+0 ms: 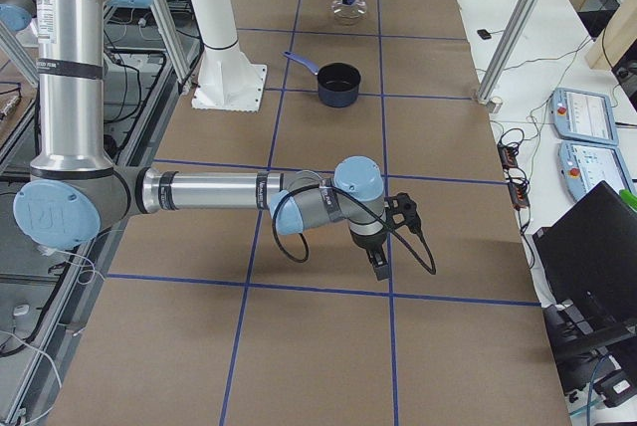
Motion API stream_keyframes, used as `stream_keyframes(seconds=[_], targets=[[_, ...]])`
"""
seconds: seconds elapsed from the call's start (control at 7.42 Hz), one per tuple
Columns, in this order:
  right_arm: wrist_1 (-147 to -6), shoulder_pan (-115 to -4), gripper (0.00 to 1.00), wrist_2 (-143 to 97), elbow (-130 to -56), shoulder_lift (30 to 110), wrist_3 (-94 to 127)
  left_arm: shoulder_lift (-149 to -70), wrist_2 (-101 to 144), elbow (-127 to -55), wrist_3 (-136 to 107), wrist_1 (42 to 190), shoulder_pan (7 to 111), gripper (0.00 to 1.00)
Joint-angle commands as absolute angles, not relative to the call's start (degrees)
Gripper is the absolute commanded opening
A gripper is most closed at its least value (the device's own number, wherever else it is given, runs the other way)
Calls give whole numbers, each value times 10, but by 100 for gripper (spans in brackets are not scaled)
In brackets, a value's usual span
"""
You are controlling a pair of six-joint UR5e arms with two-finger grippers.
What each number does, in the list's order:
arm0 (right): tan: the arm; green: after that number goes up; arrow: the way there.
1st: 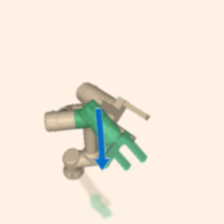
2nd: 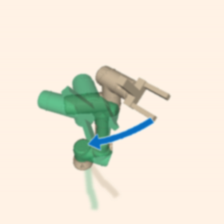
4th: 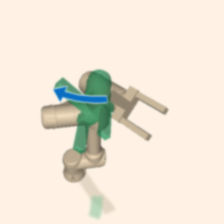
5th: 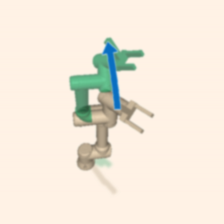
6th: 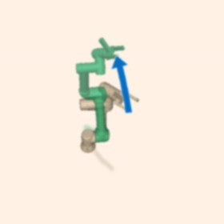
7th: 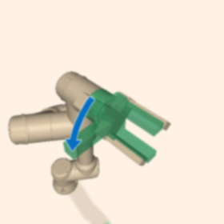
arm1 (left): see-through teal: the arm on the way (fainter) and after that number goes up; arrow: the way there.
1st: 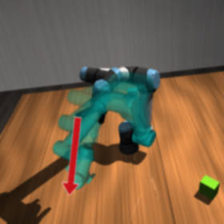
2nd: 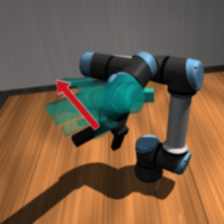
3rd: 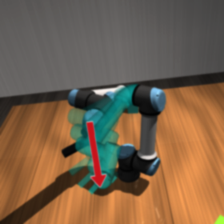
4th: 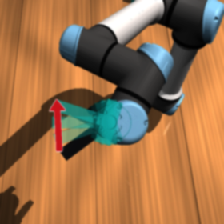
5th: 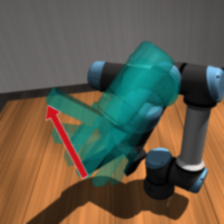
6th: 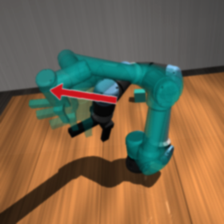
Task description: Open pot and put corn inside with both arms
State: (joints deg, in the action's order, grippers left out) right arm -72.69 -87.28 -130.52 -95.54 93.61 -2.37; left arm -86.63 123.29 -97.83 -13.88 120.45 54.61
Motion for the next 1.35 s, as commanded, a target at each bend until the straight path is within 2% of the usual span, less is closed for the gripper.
stream_keyframes(seconds=[0.0,0.13,0.27,0.67,0.94,1.21], targets=[[-727,-873,100,-1305,-955,936,-24,-869,1232,-964,-138,1208,544,60],[-727,-873,100,-1305,-954,936,-24,-872,1231,-959,-138,1209,543,80],[-727,-873,100,-1305,-954,936,-24,-874,1230,-956,-138,1209,543,96],[-727,-873,100,-1306,-957,936,-19,-876,1248,-978,-139,1202,554,98],[-723,-848,100,-1313,-962,936,58,-893,1307,-981,-101,1149,674,98],[-626,-791,100,-1307,-962,944,200,-914,1345,-981,47,1038,790,98]])
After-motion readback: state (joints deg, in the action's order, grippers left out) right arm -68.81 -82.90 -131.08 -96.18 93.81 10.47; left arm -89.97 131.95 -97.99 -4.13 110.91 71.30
